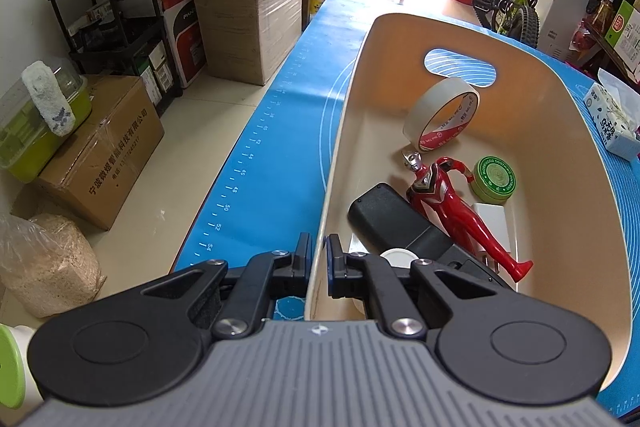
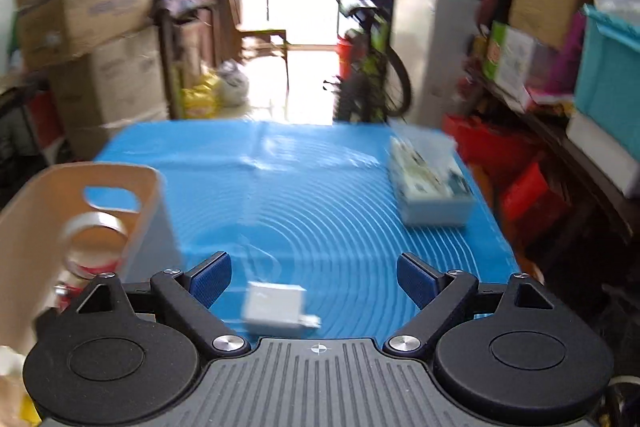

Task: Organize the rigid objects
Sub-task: 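Move the right tool to the white charger plug and grasp it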

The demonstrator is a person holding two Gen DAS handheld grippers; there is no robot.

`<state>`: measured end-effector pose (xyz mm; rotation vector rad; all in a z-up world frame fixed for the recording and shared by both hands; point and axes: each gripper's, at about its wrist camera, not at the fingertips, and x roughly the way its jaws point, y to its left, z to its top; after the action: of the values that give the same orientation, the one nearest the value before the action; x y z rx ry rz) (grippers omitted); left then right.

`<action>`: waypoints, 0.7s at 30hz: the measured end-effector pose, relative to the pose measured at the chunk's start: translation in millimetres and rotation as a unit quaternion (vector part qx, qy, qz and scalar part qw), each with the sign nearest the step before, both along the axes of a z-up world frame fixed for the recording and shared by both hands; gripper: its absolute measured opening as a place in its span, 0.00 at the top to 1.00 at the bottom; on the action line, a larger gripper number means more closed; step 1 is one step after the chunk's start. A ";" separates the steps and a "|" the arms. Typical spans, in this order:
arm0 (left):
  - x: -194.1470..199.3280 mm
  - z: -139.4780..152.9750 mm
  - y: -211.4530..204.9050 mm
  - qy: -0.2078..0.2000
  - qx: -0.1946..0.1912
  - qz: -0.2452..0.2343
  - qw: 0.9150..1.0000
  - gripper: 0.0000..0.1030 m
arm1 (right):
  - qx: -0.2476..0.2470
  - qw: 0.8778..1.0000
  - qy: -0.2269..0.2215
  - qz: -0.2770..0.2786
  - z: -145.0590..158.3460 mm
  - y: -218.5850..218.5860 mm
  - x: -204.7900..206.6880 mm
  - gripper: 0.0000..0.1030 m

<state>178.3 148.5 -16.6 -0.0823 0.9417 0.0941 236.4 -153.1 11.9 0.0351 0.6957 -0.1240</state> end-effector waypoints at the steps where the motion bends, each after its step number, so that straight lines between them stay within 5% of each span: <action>1: 0.2 0.1 0.1 0.000 0.000 0.000 1.000 0.92 | 0.007 1.000 0.008 -0.003 -6.3 -5.9 2.3 0.12; 21: 1.9 0.6 -0.6 0.000 -0.002 -0.001 1.000 0.91 | 0.024 0.996 0.073 0.051 -87.5 12.1 45.2 0.11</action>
<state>180.2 147.9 -16.0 -0.0851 0.9410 0.0898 281.6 -141.0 -75.6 0.0374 0.8459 -0.0124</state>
